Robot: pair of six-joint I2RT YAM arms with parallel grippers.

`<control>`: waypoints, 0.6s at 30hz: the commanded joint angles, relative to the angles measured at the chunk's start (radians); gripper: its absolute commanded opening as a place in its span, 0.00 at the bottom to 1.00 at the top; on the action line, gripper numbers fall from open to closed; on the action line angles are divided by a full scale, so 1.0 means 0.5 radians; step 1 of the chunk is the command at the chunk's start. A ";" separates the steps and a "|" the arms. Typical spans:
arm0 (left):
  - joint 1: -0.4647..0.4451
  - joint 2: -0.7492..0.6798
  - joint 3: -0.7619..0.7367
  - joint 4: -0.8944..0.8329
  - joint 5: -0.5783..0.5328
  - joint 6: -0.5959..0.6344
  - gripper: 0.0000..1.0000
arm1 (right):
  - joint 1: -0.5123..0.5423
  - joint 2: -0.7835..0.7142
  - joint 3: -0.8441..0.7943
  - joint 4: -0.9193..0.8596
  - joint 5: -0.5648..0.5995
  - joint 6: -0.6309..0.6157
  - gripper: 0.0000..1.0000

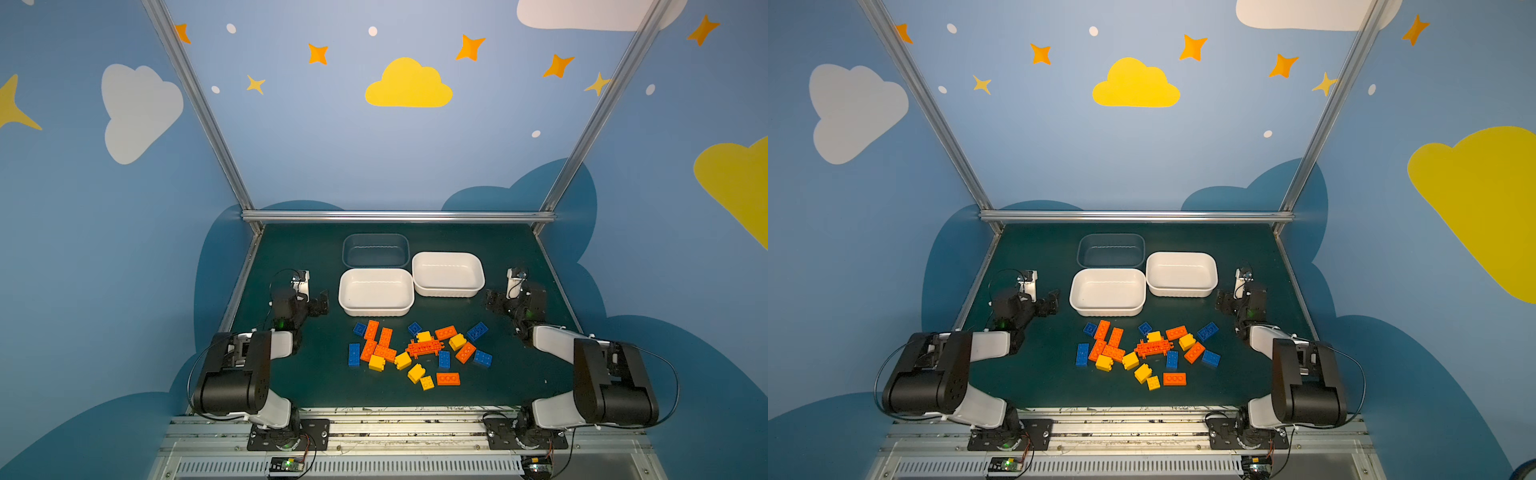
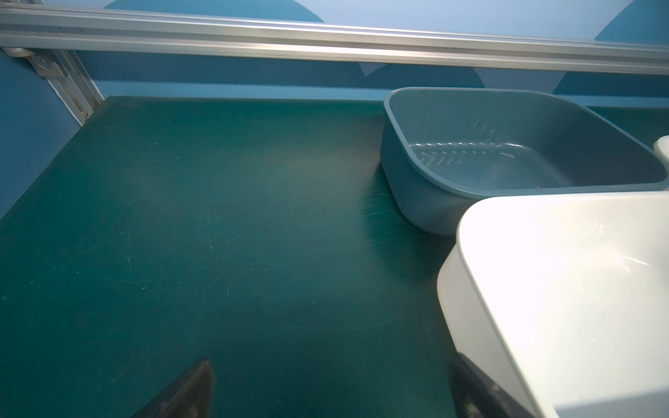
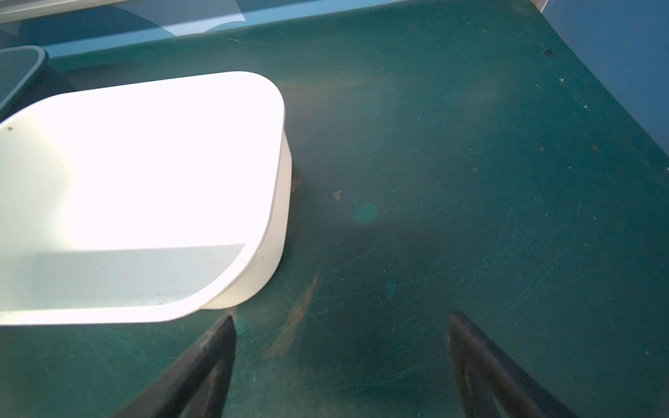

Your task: Sort the legos into containers by color

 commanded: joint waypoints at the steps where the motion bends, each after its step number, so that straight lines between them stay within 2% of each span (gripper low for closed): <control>1: 0.003 -0.003 0.010 -0.002 -0.002 -0.001 1.00 | -0.001 0.017 0.043 -0.018 -0.017 -0.013 0.90; 4: 0.002 -0.050 0.003 0.005 0.020 -0.009 1.00 | -0.003 -0.026 0.023 -0.008 -0.003 0.001 0.90; 6: -0.001 -0.168 0.021 -0.110 0.051 0.019 1.00 | -0.005 -0.108 0.037 -0.091 -0.003 -0.003 0.90; 11: -0.006 -0.638 0.210 -0.843 0.002 -0.042 1.00 | -0.005 -0.405 0.117 -0.448 -0.129 -0.033 0.90; 13: -0.014 -0.784 0.309 -1.188 -0.051 -0.153 1.00 | 0.002 -0.527 0.148 -0.598 -0.230 -0.051 0.90; 18: -0.082 -1.036 0.457 -1.881 0.022 -0.493 0.99 | 0.025 -0.759 0.279 -0.938 -0.581 -0.141 0.90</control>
